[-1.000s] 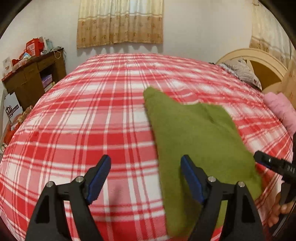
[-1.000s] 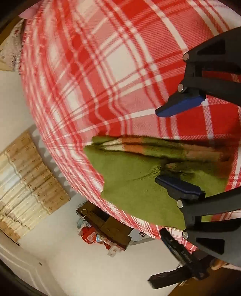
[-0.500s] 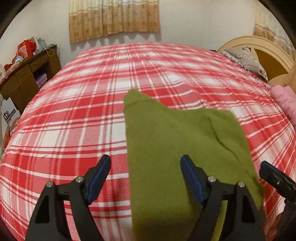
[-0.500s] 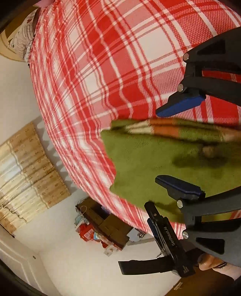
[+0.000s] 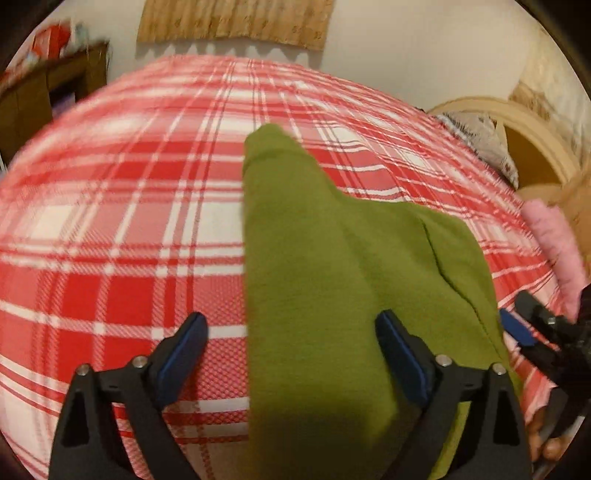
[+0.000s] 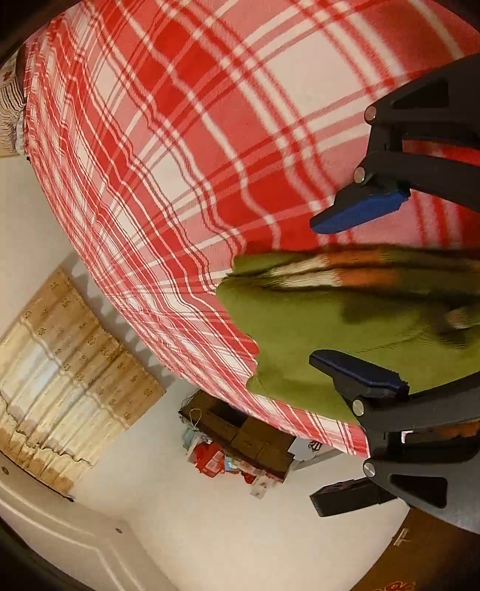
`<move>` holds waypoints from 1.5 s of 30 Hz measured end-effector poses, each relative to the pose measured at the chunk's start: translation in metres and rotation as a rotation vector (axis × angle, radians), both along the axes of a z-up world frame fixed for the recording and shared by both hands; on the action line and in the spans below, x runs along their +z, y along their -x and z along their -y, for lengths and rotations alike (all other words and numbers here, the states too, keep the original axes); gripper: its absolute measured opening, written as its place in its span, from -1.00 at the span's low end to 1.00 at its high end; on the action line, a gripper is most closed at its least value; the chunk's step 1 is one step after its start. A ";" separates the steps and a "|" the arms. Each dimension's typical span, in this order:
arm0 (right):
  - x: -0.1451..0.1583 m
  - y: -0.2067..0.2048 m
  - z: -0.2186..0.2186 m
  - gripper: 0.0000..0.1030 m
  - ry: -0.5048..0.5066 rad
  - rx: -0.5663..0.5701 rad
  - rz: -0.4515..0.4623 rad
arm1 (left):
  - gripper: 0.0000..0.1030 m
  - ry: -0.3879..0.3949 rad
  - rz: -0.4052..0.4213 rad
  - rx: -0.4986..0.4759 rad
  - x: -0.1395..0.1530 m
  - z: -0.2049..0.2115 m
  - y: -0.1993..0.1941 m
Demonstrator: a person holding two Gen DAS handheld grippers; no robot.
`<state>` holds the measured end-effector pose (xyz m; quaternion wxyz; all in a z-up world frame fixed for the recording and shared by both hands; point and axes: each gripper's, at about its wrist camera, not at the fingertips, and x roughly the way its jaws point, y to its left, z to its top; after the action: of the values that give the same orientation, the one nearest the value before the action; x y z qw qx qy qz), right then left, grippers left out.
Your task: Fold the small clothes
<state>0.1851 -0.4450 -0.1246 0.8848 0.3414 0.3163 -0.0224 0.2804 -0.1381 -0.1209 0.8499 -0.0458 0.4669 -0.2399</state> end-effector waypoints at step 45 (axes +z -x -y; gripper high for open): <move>-0.012 -0.030 -0.039 0.09 0.222 0.258 0.006 | 0.97 0.005 0.044 -0.034 -0.002 0.003 0.005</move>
<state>0.2155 -0.4057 -0.1370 0.9136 0.1980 0.3504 0.0574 0.2758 -0.1409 -0.1225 0.8557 -0.0349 0.4481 -0.2565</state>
